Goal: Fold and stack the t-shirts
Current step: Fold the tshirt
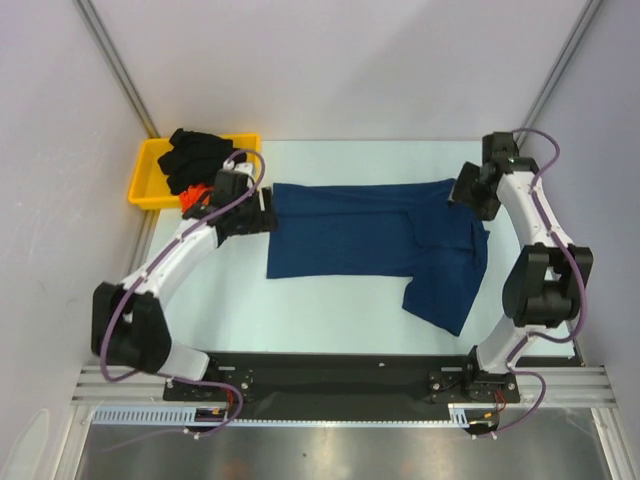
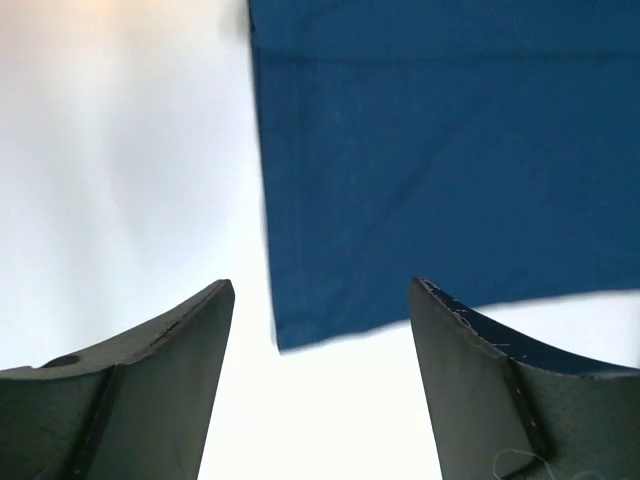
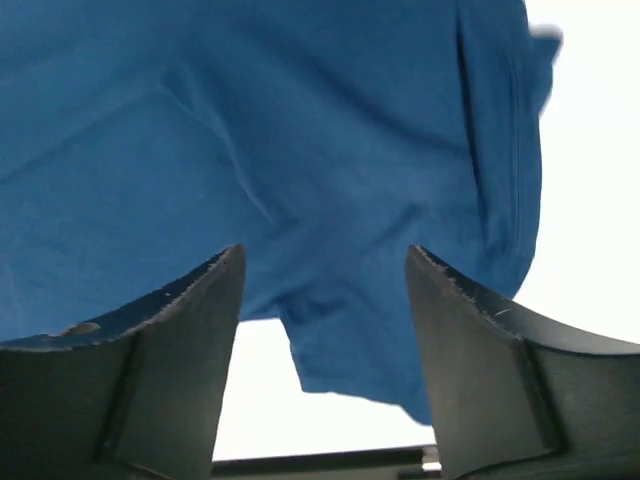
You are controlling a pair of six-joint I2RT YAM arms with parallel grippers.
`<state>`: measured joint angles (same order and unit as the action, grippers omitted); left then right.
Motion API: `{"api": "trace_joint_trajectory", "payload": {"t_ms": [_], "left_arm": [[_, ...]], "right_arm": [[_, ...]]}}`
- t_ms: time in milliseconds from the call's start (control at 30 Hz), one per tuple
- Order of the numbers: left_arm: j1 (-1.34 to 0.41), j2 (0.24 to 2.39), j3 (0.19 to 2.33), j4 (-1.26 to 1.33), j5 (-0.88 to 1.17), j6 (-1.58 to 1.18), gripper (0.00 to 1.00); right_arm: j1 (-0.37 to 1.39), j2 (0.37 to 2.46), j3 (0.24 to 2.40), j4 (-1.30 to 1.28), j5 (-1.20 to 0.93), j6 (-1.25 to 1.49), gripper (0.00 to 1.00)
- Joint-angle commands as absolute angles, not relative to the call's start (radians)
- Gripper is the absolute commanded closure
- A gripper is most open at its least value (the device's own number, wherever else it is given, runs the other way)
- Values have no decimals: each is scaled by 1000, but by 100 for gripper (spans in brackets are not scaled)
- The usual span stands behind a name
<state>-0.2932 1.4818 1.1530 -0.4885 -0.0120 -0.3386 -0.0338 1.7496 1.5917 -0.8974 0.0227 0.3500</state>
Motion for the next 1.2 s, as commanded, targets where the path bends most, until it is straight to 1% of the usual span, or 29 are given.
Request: {"api": "trace_joint_trajectory", "payload": {"t_ms": [0,133,200,233,267,300,367,433,567,733,933,1167], "left_arm": [[-311,1346,1059,-472,78,-390,24],[-325,1321,994,-488,161,-402,23],[-325,1318,962,-462,182,-416,25],[-324,1319,947,-451,175,-431,27],[-325,1324,939,-437,175,-437,27],[-324,1339,939,-417,176,-440,28],[-324,1400,971,-425,192,-430,30],[-324,1442,1002,-445,202,-417,31],[-324,1522,1037,-397,248,-416,32],[-322,1611,1063,-365,261,-457,34],[-304,1661,1083,-364,287,-492,36],[-264,1752,1137,-406,290,-465,37]], "right_arm": [[-107,1657,1459,-802,-63,397,31],[-167,1622,1382,-759,-113,459,34],[-224,1628,1359,-732,-162,459,39],[-239,1650,1362,-730,-176,445,44],[-253,1669,1374,-748,-187,431,52],[-259,1687,1394,-761,-177,395,53],[-262,1741,1448,-804,-111,365,53],[-279,1772,1473,-816,-107,329,52],[-298,1836,1515,-821,-92,273,41],[-308,1943,1557,-831,-84,241,37],[-310,2012,1598,-824,-51,215,39],[-324,2058,1614,-799,-40,216,47]]}}
